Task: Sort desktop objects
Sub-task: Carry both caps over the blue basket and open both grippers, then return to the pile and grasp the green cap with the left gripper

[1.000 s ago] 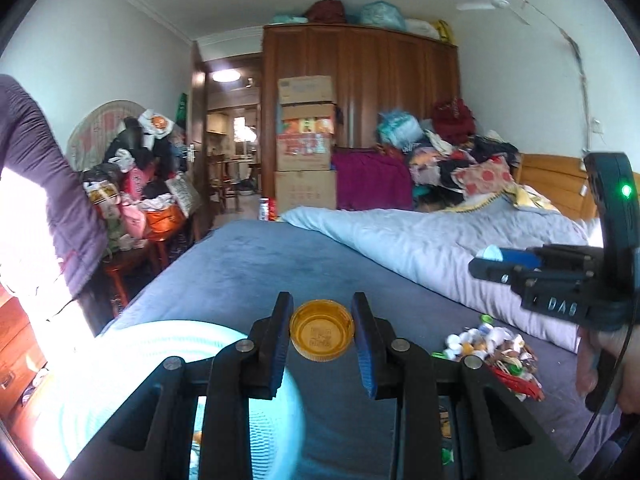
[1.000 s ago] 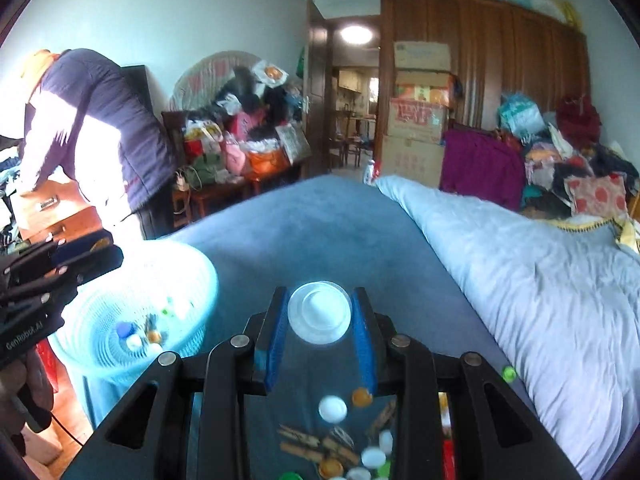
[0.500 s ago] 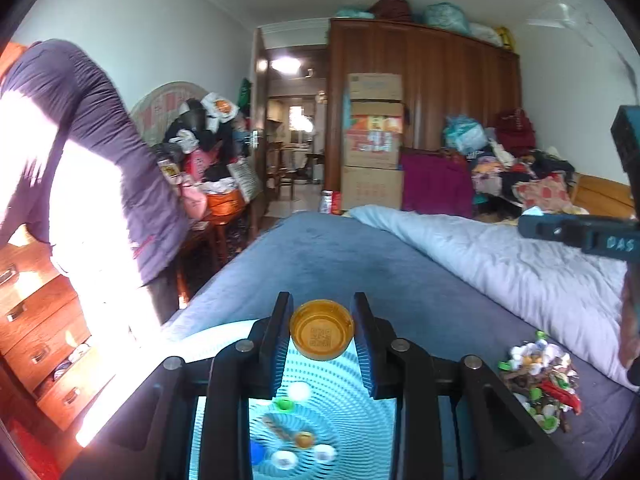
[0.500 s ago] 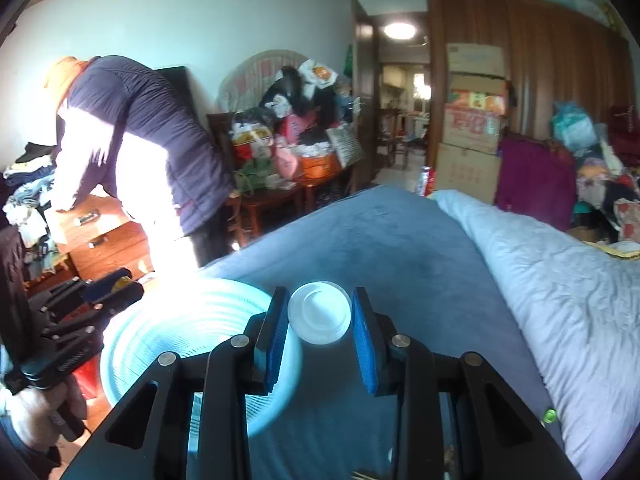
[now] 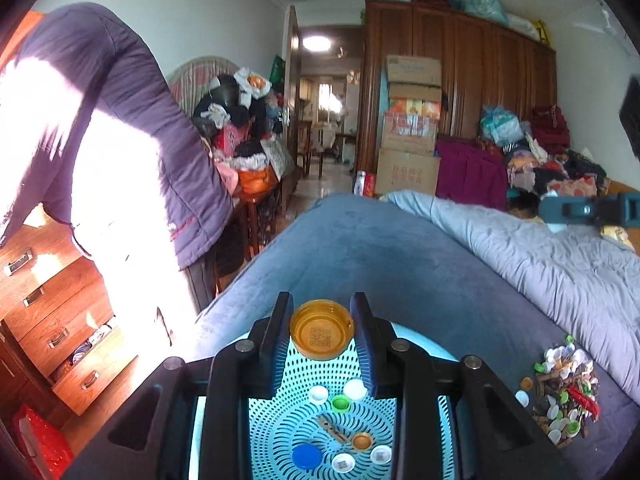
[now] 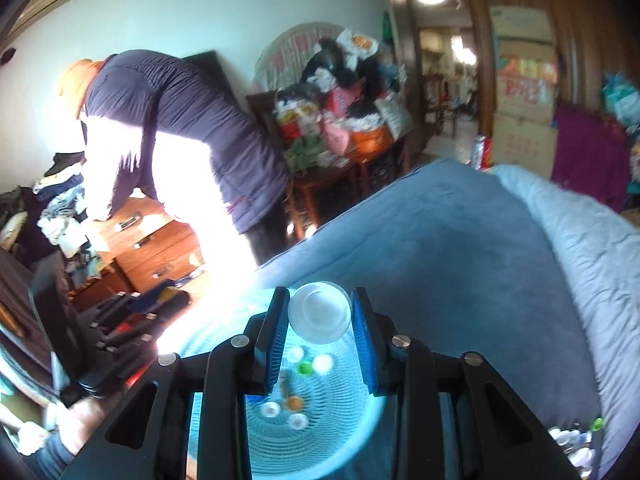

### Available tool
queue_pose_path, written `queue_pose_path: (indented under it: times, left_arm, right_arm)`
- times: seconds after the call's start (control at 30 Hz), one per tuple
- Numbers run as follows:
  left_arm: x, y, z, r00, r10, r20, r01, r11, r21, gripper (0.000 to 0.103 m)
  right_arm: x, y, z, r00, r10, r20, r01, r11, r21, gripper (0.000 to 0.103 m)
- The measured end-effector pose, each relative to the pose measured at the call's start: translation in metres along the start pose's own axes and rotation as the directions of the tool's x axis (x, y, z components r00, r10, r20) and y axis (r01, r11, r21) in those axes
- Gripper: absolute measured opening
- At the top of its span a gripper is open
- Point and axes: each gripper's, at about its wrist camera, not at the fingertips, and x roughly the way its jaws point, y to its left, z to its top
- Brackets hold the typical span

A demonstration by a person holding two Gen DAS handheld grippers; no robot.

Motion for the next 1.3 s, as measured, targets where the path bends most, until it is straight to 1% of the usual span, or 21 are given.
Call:
queue_pose_path:
  times: [0.17,0.23,0.37,0.57,0.77,1.1,1.23,1.3]
  left_arm:
    - [0.015,-0.004,-0.004,0.997,-0.012,-0.075,0.013,1.000,0.019,0.031]
    - [0.019,-0.006,-0.005,0.995,-0.006,-0.100,0.009,1.000,0.025,0.031]
    - [0.031,-0.009,-0.010,0.990,0.027,-0.137,-0.021,0.999,0.045,0.031]
    - [0.038,-0.016,-0.013,0.987,0.078,-0.138,-0.067,0.994,0.084,0.031]
    - [0.039,-0.023,-0.010,0.986,0.084,-0.141,-0.071,0.993,0.096,0.031]
    - [0.043,-0.024,-0.014,0.984,0.091,-0.154,-0.077,0.992,0.095,0.031]
    - [0.047,-0.020,-0.018,0.980,0.101,-0.174,-0.087,0.993,0.085,0.031]
    - [0.045,-0.016,-0.019,0.979,0.115,-0.170,-0.102,0.992,0.080,0.049]
  right_arm:
    - [0.022,0.009,0.000,0.997,0.036,-0.070,-0.036,0.999,-0.002,0.030]
    - [0.029,0.010,-0.001,0.994,0.056,-0.092,-0.056,0.998,0.011,0.030]
    - [0.039,0.010,-0.004,0.991,0.061,-0.117,-0.060,0.998,0.015,0.030]
    - [0.048,0.006,-0.011,0.988,0.071,-0.139,-0.069,0.997,0.017,0.030]
    - [0.057,-0.001,-0.018,0.985,0.081,-0.154,-0.078,0.997,0.026,0.030]
    - [0.059,0.002,-0.019,0.983,0.092,-0.158,-0.090,0.996,0.020,0.030]
    - [0.060,0.008,-0.021,0.983,0.098,-0.158,-0.097,0.995,0.013,0.032]
    - [0.062,0.011,-0.021,0.982,0.101,-0.161,-0.101,0.995,0.009,0.032]
